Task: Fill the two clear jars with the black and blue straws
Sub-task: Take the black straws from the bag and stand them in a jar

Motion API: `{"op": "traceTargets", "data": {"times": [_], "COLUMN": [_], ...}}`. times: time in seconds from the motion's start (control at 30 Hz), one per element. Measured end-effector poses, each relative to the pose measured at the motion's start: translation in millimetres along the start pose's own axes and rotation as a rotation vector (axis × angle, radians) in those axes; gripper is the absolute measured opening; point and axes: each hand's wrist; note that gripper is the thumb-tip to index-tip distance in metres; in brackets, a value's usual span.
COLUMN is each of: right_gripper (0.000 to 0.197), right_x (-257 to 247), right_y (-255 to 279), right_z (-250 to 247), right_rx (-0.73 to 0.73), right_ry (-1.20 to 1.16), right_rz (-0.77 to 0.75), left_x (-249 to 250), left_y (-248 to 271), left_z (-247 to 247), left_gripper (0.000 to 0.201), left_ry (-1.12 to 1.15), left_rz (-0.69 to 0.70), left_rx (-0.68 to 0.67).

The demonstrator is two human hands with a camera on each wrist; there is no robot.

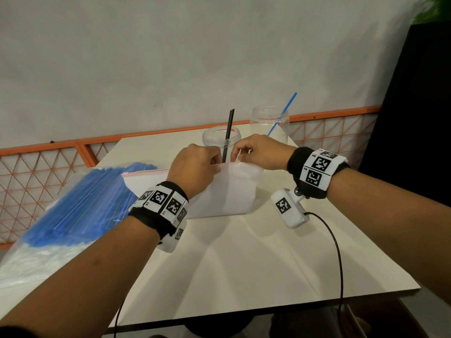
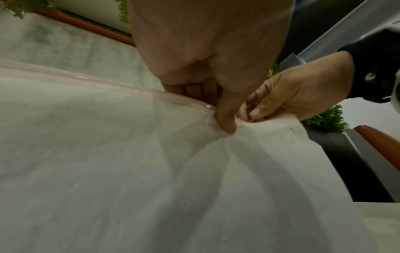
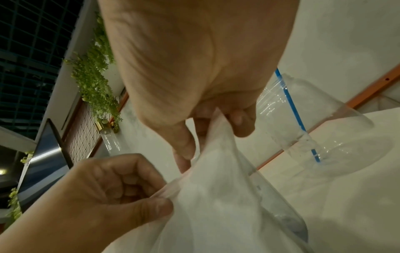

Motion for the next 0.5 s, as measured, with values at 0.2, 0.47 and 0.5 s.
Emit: {"op": "traceTargets", "data": {"times": [0.2, 0.47, 0.5], "right_gripper": [0.006, 0.008, 0.009], "right_x": [-5, -4, -3], "right_y": [-8, -17, -17], "right_z": [4, 4, 4], "right_rx": [-0.175, -0.256, -0.254], "right_ry": [-0.102, -0.153, -0.195], "right_rz": [0.005, 0.031, 0.03], "left_x": [-6, -8, -9], "left_y": [5, 14, 15], "left_z": [1, -6, -7], "left_gripper": [0.012, 0.009, 0.008], "left_ry": [0.079, 0.124, 0.132], "left_rz": [0.05, 0.061, 0.053], "left_rx": [0.128, 0.039, 0.012]}}
Point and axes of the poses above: each hand's wrist, its own y-axis away from the middle knuckle, its own z-axis out of the palm, x = y × z, and after that the axes turned 5 degrees about z, right-handed
